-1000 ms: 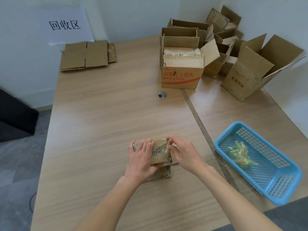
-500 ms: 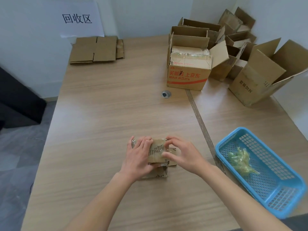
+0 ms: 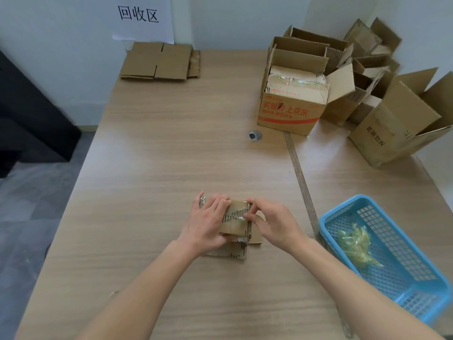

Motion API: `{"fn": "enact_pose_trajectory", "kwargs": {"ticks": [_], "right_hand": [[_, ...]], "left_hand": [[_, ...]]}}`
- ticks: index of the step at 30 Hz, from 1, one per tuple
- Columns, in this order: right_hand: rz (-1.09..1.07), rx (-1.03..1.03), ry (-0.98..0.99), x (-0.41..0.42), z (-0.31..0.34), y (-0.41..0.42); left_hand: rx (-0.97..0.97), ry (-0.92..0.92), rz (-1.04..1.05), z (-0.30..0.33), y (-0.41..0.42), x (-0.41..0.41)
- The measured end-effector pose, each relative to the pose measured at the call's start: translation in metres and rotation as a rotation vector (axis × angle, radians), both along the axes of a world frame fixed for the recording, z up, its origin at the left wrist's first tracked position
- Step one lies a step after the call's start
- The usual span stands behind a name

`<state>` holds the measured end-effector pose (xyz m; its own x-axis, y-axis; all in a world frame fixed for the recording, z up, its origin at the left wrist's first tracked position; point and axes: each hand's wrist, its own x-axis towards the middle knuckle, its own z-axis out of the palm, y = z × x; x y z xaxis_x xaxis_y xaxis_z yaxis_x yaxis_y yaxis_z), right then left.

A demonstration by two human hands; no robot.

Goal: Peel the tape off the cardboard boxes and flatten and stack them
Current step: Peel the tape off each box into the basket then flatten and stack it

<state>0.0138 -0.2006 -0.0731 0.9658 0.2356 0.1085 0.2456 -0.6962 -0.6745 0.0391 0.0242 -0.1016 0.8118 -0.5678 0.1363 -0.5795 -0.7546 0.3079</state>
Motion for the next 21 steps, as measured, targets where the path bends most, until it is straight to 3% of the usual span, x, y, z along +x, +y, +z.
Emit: {"fn": "enact_pose_trajectory", "kwargs": {"ticks": [12,17,21], "right_hand": [[-0.03,-0.045,0.211,0.031,0.02,-0.003],[-0.008,0.056,0.233,0.009,0.019,-0.016],[0.031,0.086,0.266,-0.013,0.016,-0.02]], "left_hand": [[0.047,0.06,-0.198,0.007,-0.006,-0.005],[-0.014,0.112,-0.138,0.014,-0.008,-0.002],[-0.061,-0.02,-0.029,0.014,-0.009,-0.007]]}}
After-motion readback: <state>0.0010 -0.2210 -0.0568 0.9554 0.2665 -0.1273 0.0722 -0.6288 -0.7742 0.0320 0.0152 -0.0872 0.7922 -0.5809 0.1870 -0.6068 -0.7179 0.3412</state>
